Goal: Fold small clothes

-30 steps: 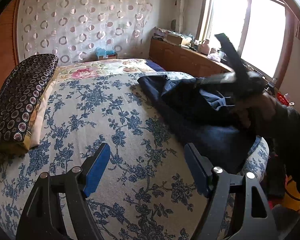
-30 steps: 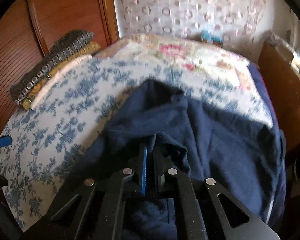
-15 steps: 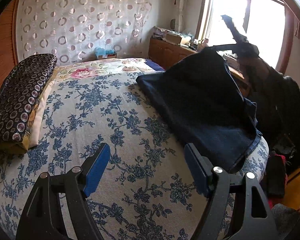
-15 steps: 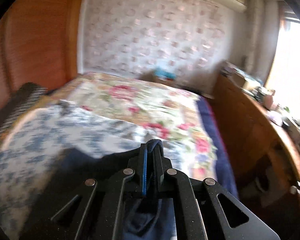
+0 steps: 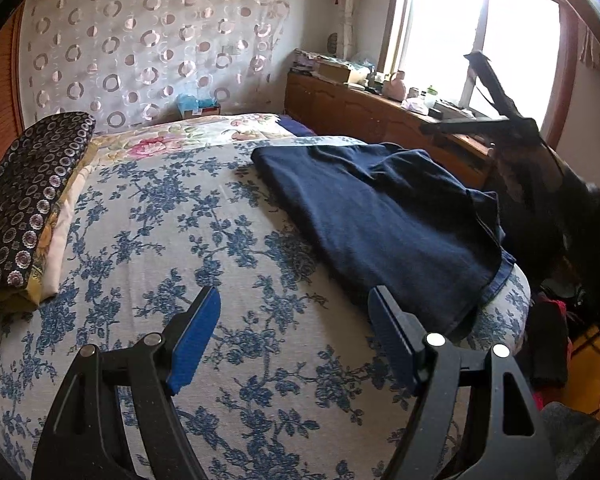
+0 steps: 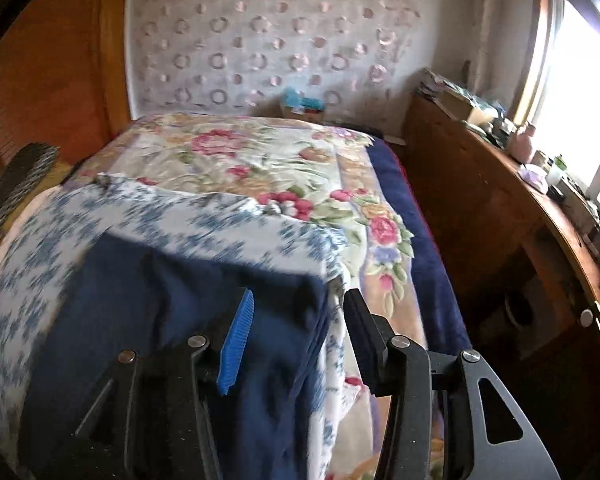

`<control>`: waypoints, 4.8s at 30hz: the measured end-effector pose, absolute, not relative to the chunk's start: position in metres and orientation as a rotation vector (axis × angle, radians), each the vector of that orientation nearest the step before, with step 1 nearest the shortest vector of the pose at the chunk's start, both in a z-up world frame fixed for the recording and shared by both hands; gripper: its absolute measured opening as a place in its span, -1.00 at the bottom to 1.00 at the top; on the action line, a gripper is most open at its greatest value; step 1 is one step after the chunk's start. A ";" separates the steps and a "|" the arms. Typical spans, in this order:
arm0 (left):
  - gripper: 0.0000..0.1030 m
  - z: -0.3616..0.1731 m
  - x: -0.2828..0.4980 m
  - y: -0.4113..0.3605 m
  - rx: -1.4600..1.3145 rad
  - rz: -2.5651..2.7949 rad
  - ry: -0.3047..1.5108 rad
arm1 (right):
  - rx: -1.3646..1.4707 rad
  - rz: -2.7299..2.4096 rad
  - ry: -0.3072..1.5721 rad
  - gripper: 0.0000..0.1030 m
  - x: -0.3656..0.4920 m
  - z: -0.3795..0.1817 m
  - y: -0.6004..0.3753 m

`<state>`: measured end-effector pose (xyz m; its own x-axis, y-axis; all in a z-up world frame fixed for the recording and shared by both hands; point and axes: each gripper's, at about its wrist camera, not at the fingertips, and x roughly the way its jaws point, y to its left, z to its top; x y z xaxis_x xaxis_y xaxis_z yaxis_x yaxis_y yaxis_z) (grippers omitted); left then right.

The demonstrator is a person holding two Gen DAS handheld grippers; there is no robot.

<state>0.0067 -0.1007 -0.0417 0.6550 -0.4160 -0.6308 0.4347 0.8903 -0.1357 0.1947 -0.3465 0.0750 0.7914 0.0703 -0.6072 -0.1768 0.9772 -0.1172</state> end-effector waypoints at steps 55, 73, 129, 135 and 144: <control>0.34 -0.072 0.010 -0.170 0.091 -0.644 0.871 | -0.019 0.165 0.797 -0.09 0.027 0.017 -0.413; 0.05 -0.075 0.007 -0.181 0.088 -0.698 0.909 | -0.052 0.214 0.774 -0.22 0.020 0.015 -0.412; -0.75 0.022 0.025 -0.186 -0.012 -0.741 0.677 | -0.284 0.310 0.719 0.19 0.014 -0.004 -0.331; -0.75 0.022 0.032 -0.177 -0.035 -0.715 0.677 | -0.349 0.264 0.738 -0.70 0.030 -0.003 -0.343; -0.75 0.037 0.093 -0.161 -0.043 -0.611 0.672 | -0.370 0.284 0.573 -0.89 0.085 0.073 -0.327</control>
